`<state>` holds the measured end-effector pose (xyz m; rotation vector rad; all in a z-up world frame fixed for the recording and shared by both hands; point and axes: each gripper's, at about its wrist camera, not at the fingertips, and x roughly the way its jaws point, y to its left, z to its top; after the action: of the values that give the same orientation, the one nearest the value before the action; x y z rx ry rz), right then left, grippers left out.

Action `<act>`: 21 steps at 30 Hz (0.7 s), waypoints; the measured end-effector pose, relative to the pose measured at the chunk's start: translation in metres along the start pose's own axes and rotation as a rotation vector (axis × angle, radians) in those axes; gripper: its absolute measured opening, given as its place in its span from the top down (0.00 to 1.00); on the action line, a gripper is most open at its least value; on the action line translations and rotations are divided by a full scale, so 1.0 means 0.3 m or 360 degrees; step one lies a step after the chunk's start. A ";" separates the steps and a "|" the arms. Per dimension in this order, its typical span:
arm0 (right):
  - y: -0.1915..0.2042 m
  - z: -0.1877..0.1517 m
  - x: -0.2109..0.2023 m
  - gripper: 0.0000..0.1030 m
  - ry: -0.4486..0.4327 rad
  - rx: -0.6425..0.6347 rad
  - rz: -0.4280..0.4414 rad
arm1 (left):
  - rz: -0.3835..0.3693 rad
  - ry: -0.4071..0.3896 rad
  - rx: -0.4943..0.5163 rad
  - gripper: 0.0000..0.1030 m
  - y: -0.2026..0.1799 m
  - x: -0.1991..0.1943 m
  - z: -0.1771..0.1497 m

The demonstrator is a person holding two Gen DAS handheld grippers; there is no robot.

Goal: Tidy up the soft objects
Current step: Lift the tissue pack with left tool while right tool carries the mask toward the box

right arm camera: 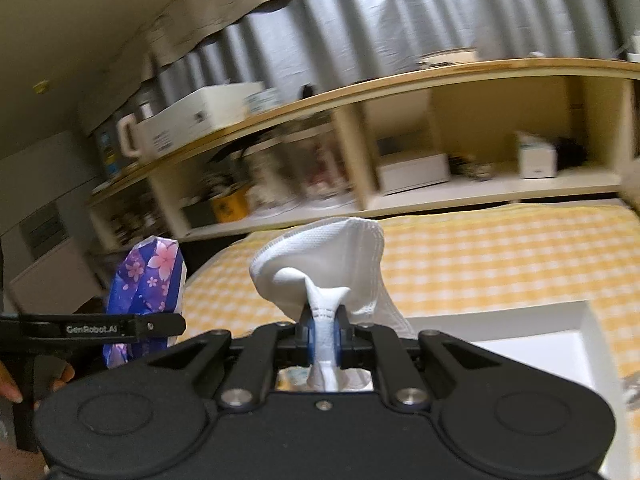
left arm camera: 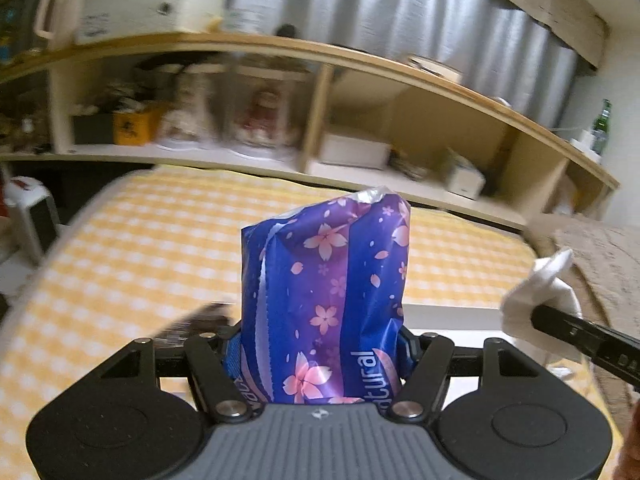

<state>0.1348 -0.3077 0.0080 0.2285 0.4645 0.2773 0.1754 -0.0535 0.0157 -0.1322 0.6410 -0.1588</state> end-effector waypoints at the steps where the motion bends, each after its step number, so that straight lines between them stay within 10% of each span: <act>1: -0.029 0.003 -0.009 0.91 -0.0013 0.0016 -0.0037 | -0.0035 0.0016 0.0002 0.34 -0.033 0.020 0.001; 13: -0.267 0.002 -0.003 0.91 0.0056 -0.0012 -0.0419 | -0.0326 0.0300 0.0076 0.33 -0.333 0.302 -0.088; 21: -0.371 -0.039 0.092 0.91 0.0237 0.0039 -0.0542 | -0.0225 0.0347 0.0187 0.32 -0.415 0.523 -0.147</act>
<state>0.1765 -0.4015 -0.0443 0.1498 0.6447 -0.0451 0.2597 -0.2082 -0.0895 -0.0467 0.8377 -0.3505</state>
